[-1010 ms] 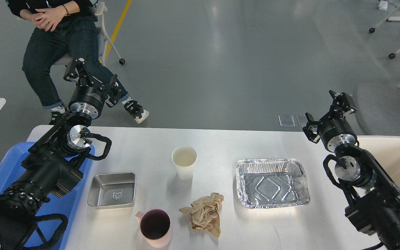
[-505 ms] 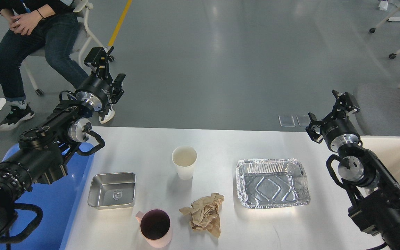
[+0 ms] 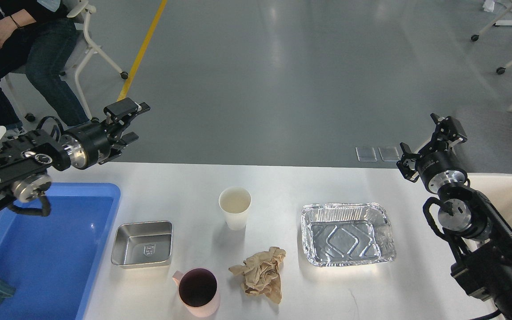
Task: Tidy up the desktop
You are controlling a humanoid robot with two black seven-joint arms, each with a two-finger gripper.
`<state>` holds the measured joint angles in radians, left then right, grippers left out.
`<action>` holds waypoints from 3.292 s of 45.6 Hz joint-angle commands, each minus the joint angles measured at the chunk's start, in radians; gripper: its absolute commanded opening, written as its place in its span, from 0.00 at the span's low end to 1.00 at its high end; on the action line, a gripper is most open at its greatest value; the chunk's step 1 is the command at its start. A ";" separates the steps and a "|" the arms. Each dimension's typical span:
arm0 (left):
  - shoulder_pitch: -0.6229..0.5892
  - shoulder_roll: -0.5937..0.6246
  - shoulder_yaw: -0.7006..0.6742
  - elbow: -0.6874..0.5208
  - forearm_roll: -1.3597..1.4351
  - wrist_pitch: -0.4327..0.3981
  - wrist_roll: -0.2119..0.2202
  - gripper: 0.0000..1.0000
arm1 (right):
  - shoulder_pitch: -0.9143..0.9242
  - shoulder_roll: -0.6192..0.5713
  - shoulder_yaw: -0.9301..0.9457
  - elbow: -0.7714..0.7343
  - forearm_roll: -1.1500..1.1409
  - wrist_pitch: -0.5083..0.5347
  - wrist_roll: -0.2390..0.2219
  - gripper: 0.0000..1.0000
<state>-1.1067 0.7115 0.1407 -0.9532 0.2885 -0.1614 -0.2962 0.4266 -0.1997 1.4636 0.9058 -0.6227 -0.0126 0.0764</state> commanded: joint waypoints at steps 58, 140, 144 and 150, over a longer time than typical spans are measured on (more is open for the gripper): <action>-0.199 1.186 -0.299 -0.549 0.592 -0.798 0.114 0.97 | 0.060 -0.026 0.000 0.002 0.001 -0.007 -0.006 1.00; 0.093 0.137 -0.268 -0.470 0.822 -0.798 0.371 0.97 | 0.070 -0.124 0.001 0.001 0.001 -0.001 -0.004 1.00; 0.105 0.117 -0.268 -0.467 0.831 -0.798 0.371 0.97 | 0.070 -0.127 0.001 0.001 0.001 -0.001 -0.004 1.00; 0.130 0.079 -0.265 -0.458 0.839 -0.798 0.399 0.97 | 0.069 -0.127 0.003 0.001 0.001 0.000 -0.004 1.00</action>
<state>-0.9997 0.8211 -0.1273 -1.4194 1.1205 -0.9599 0.0779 0.4965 -0.3260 1.4654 0.9066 -0.6213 -0.0137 0.0722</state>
